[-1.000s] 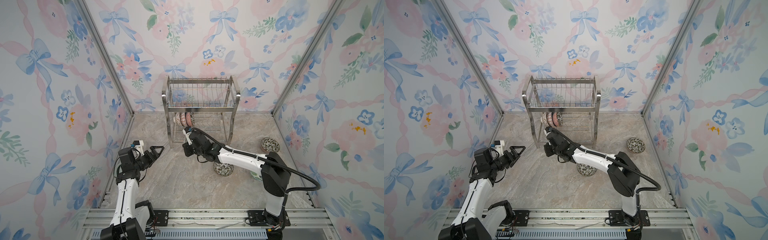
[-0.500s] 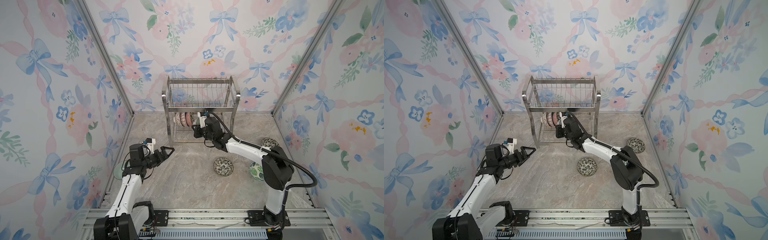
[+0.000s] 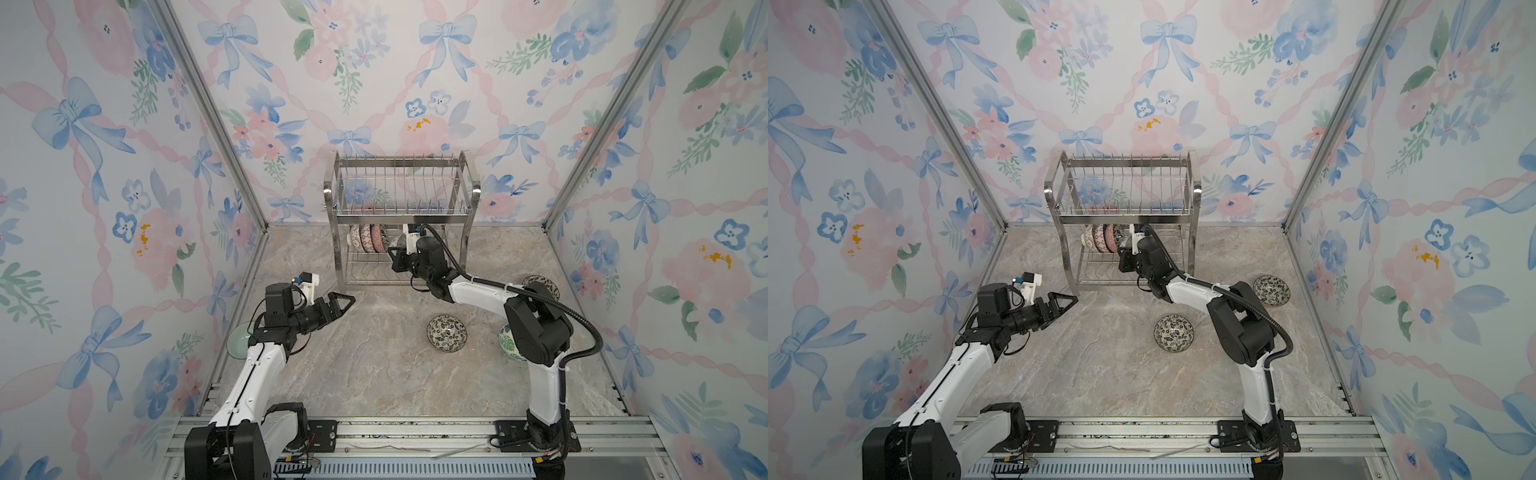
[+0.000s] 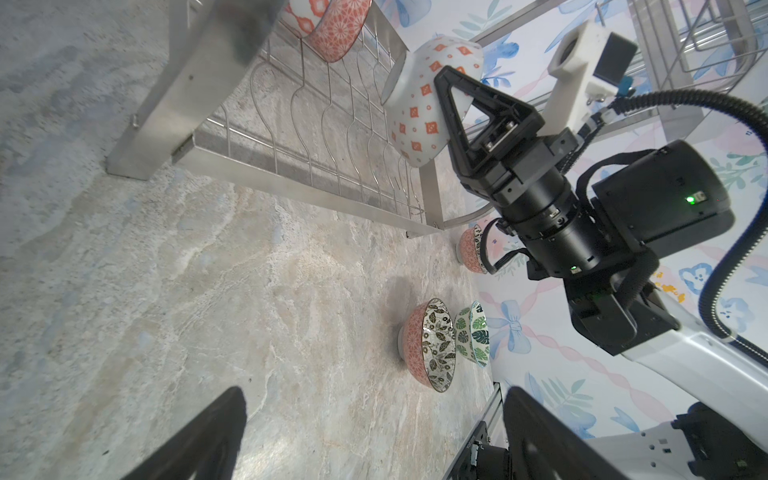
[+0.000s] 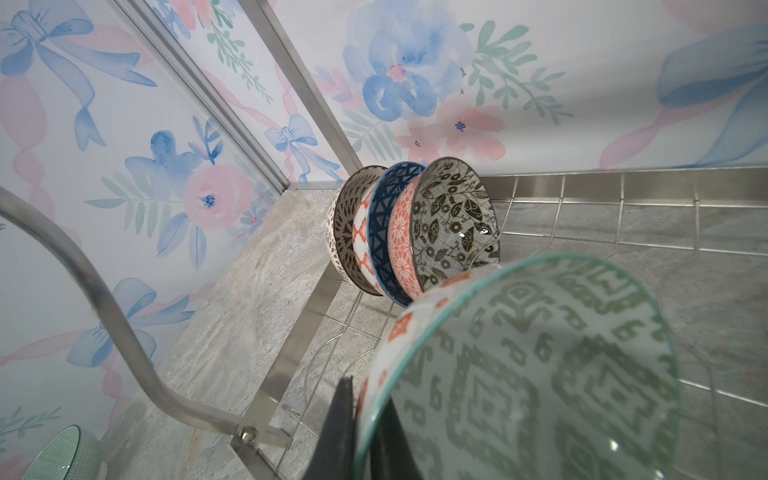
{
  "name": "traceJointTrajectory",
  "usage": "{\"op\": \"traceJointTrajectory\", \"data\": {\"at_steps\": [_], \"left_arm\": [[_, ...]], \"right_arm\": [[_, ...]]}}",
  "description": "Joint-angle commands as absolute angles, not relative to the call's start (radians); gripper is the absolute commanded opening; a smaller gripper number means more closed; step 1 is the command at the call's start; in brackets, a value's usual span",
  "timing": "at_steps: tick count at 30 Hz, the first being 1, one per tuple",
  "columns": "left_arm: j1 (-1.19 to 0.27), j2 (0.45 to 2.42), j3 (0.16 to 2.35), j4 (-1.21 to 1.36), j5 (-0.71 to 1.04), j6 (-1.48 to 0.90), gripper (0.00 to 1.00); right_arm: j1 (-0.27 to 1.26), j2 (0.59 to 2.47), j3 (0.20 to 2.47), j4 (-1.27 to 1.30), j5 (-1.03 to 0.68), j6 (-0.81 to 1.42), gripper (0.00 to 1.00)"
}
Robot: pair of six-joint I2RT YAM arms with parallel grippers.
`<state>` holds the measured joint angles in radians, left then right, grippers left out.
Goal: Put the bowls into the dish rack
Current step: 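Carry the green bowl into the rack slot beside the leaf-pattern bowl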
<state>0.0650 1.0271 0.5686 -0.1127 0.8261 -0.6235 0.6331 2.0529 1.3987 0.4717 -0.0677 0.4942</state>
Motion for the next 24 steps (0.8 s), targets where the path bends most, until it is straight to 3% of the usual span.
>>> {"op": "traceJointTrajectory", "data": {"at_steps": [1, 24], "left_arm": [[0.057, 1.006, 0.578, -0.122, 0.817, -0.593, 0.98], [0.052, 1.002, 0.578, -0.12, 0.796, -0.589, 0.98]], "right_arm": [[0.588, 2.091, 1.396, 0.661, -0.115, 0.578, 0.0], [0.535, 2.412, 1.739, 0.767, -0.235, 0.766, 0.0]]}}
